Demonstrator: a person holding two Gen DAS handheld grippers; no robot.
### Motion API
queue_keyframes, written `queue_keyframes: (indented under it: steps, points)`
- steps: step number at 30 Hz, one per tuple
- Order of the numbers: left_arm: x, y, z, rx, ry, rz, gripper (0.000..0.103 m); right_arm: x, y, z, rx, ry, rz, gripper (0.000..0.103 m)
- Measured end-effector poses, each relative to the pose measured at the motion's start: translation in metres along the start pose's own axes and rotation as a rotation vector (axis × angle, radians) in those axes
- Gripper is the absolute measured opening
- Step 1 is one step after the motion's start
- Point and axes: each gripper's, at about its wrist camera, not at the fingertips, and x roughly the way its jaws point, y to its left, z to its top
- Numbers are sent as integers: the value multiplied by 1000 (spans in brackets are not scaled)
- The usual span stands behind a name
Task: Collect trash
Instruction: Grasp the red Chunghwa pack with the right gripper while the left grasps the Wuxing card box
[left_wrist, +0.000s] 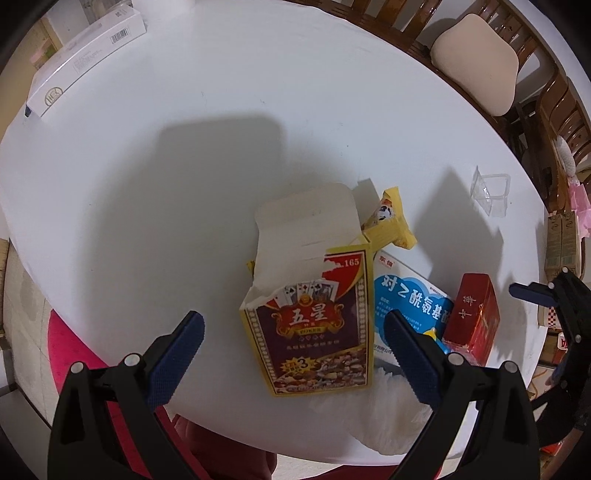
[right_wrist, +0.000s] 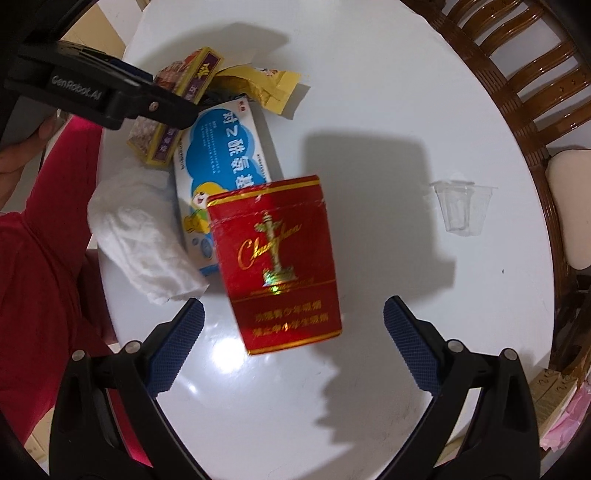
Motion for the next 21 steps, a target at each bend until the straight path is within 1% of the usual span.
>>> queue_keyframes:
  steps: [1,4,5,9,10,11,14,17,19,21]
  points:
    - [1,1,-1,0,-1,2,95,2,-1,1,3,-5,7,87]
    - [2,6,2,-9,1,-1,95,9,-2,0,7,-2,5,82]
    - [2,9,2,-11,2,-3,94,11,-3,1,4,-2,2,77]
    - [5,9,1,-12,0,4,89,16,-6,0,16,-4,10,74]
    - [6,10,1,-14,2,1,85,17,-6,-1,18,-5,15,67]
    - [7,11,1,-14,6,-2,82,17,-6,-3,22,-7,24,63]
    - [7,15,0,-21,4,-14,78,17,-10,-7,36,-23,28,62]
    - [5,15,0,-11,-2,-19,69,16,-11,-9,51,-38,32,61]
    - [3,15,-2,-11,-5,-25,61,16,-10,-11,61,-48,26,61]
    - [2,18,-2,-13,-1,-30,60,17,-15,-14,77,-64,24,61]
